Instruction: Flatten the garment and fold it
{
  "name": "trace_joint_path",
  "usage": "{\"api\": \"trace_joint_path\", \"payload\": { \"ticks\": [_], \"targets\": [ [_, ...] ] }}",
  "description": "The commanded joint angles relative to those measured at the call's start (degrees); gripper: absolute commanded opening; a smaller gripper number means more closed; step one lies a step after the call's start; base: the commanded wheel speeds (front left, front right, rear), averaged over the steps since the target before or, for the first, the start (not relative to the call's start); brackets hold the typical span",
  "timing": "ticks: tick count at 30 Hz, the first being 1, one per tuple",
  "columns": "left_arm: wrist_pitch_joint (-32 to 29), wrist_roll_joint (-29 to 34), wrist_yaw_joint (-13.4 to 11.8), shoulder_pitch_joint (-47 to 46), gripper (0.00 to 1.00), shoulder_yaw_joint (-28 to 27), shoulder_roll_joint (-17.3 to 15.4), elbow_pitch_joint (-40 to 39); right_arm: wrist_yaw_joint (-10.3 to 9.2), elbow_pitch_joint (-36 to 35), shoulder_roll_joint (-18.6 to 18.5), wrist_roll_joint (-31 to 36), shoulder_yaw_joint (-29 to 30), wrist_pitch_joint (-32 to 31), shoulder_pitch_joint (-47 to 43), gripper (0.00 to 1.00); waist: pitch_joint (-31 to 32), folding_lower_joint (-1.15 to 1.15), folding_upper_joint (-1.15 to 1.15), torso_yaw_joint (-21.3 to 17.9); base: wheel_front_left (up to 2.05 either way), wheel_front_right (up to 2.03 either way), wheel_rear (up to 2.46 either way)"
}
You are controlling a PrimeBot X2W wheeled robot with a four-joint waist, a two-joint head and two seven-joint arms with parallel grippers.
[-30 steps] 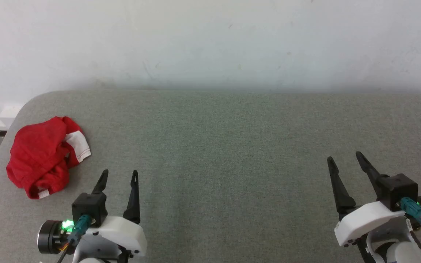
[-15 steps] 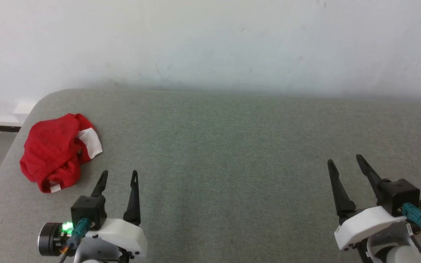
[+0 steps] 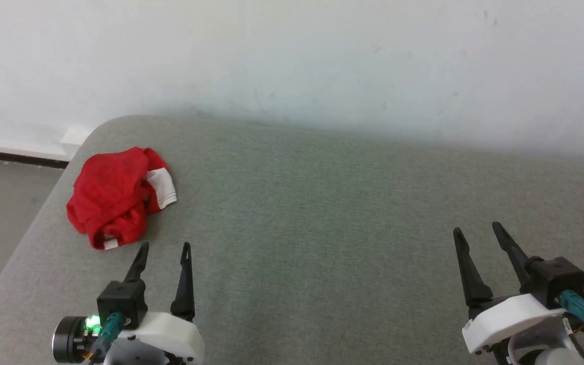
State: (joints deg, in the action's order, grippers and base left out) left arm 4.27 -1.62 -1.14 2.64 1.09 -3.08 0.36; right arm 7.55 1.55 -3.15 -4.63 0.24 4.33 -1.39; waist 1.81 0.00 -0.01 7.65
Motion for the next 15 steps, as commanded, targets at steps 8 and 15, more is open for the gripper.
{"api": "trace_joint_path", "payload": {
  "ticks": [8, 15],
  "targets": [
    [1.52, -0.29, -0.01, 1.67, 1.00, 0.33, 0.08, -0.72, -0.02, 0.70, 0.10, -1.16, -0.39, 1.46, -1.08, 1.00, 0.65, 0.00, 0.01, 4.61, 0.00, 0.00, 0.00],
    [2.36, -0.13, 0.36, 2.28, 1.00, 0.35, 0.06, -1.04, -0.03, 0.85, 0.12, -2.04, -0.41, 2.30, -1.42, 1.00, 1.23, 0.00, 0.01, 8.06, 0.00, 0.00, 0.00]
  ]
}}
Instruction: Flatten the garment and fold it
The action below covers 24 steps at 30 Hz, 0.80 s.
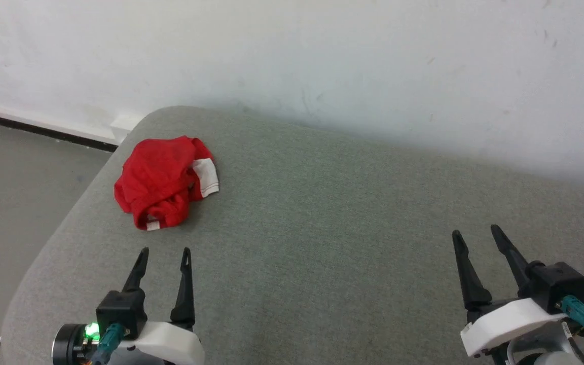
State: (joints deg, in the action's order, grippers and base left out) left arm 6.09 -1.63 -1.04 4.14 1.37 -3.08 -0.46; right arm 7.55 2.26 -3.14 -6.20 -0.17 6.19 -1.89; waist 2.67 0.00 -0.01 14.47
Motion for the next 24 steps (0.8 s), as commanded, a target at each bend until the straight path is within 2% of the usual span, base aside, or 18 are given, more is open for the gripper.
{"api": "trace_joint_path", "payload": {
  "ticks": [1, 24],
  "targets": [
    [0.65, -0.10, 0.30, 0.85, 1.00, 0.07, 0.07, -0.26, -0.03, 0.16, 0.11, -0.57, -0.06, 0.56, -0.96, 1.00, 0.44, 0.00, 0.01, 1.73, 0.00, 0.00, 0.00],
    [3.41, -0.24, 1.05, 2.97, 1.00, 0.75, 0.09, -0.47, -0.04, 0.82, 0.16, -3.22, -0.83, 3.31, -2.10, 1.00, 1.46, 0.00, 0.01, 9.88, 0.00, 0.00, 0.00]
  ]
}}
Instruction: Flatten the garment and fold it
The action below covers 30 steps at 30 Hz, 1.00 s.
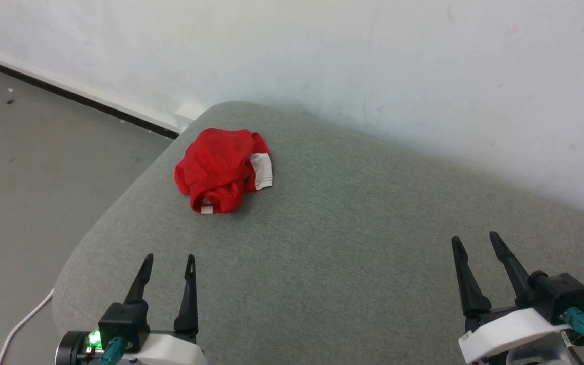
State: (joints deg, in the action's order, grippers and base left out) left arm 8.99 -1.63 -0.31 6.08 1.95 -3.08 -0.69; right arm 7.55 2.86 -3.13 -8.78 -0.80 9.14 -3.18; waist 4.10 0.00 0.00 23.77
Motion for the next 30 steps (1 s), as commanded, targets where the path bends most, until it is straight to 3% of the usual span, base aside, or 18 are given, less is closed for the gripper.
{"api": "trace_joint_path", "payload": {
  "ticks": [1, 30],
  "targets": [
    [0.63, -0.27, 0.32, 1.06, 1.00, 0.21, 0.09, -0.26, -0.04, 0.24, 0.15, -0.77, -0.25, 0.49, -0.88, 1.00, 0.03, 0.00, 0.00, 0.91, 0.00, 0.00, 0.00],
    [4.10, -1.75, -0.59, 1.95, 1.00, 1.78, 0.17, -1.17, -0.06, 1.49, 0.21, -4.11, -0.74, 3.96, -1.58, 1.00, -0.69, 0.00, 0.00, 9.55, 0.00, 0.00, 0.00]
  ]
}}
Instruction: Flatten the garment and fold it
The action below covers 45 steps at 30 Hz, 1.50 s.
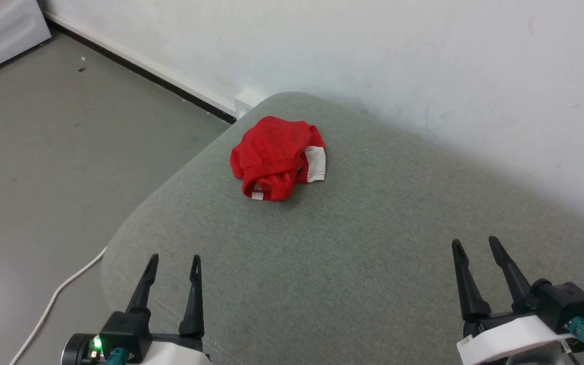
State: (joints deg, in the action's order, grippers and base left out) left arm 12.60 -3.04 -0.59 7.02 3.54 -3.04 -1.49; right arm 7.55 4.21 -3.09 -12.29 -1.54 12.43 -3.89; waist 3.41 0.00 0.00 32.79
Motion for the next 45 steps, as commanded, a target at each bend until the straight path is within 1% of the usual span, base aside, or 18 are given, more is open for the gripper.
{"api": "trace_joint_path", "payload": {
  "ticks": [1, 17, 21, 27, 29, 31, 33, 36, 41, 45],
  "targets": [
    [0.50, -0.34, -0.31, 1.02, 1.00, 0.19, 0.13, -0.37, -0.06, 0.14, 0.18, -0.61, 0.00, 0.66, -0.87, 1.00, 0.00, 0.00, 0.00, 0.53, 0.00, 0.00, 0.00],
    [2.40, -2.73, -0.32, 1.83, 1.00, 1.51, 0.16, 0.12, -0.06, 1.12, 0.22, -2.99, 0.24, 2.57, -1.62, 1.00, -0.16, 0.00, 0.00, 5.02, 0.00, 0.00, 0.00],
    [2.40, -3.23, -0.28, 1.62, 1.00, 1.45, 0.16, -0.08, -0.06, 1.02, 0.22, -3.09, 0.18, 2.57, -1.33, 1.00, -0.90, 0.00, 0.00, 4.37, 0.00, 0.00, 0.00],
    [2.40, -4.17, 0.92, 0.67, 1.00, 0.85, 0.16, -1.01, -0.06, 0.82, 0.22, -2.67, 0.47, 2.57, -0.95, 1.00, -2.50, 0.00, 0.00, 2.47, 0.00, 0.00, 0.00],
    [2.40, -4.91, 1.92, -0.31, 1.00, 0.70, 0.16, -1.57, -0.06, 0.63, 0.22, -2.40, 0.69, 2.57, -0.62, 1.00, -3.69, 0.00, 0.00, 1.45, 0.00, 0.00, 0.00],
    [2.40, -5.60, 4.00, -2.01, 1.00, 1.07, 0.03, -1.50, -0.06, 0.26, 0.22, -1.42, 0.64, 2.57, 0.17, 1.00, -5.78, 0.00, 0.00, -0.14, 0.00, 0.00, 0.00],
    [2.40, -5.74, 5.51, -4.33, 1.00, 1.47, -0.96, -0.52, -0.06, -0.23, 0.22, -0.51, 0.56, 2.57, 1.28, 1.00, -7.87, 0.00, 0.00, -2.15, 0.00, 0.00, 0.00],
    [2.38, -5.59, 6.90, -8.85, 1.00, 2.41, -4.18, 3.09, -0.06, -1.08, 0.22, 0.58, 0.67, 2.57, 2.83, 1.00, -10.99, 0.00, 0.00, -5.23, 0.00, 0.00, 0.00],
    [1.91, -6.63, 7.81, -19.84, 1.00, 3.98, -9.88, 9.30, -0.06, -3.17, 0.22, 1.87, 0.50, 2.57, 4.73, 1.00, -15.64, 0.00, 0.00, -10.34, 0.00, 0.00, 0.00],
    [-1.74, -8.79, 8.01, -28.41, 1.00, 5.46, -13.87, 15.45, -0.06, -4.74, 0.22, 2.66, -0.39, 2.57, 6.06, 1.00, -19.09, 0.00, 0.00, -13.64, 0.00, 0.00, 0.00]
  ]
}}
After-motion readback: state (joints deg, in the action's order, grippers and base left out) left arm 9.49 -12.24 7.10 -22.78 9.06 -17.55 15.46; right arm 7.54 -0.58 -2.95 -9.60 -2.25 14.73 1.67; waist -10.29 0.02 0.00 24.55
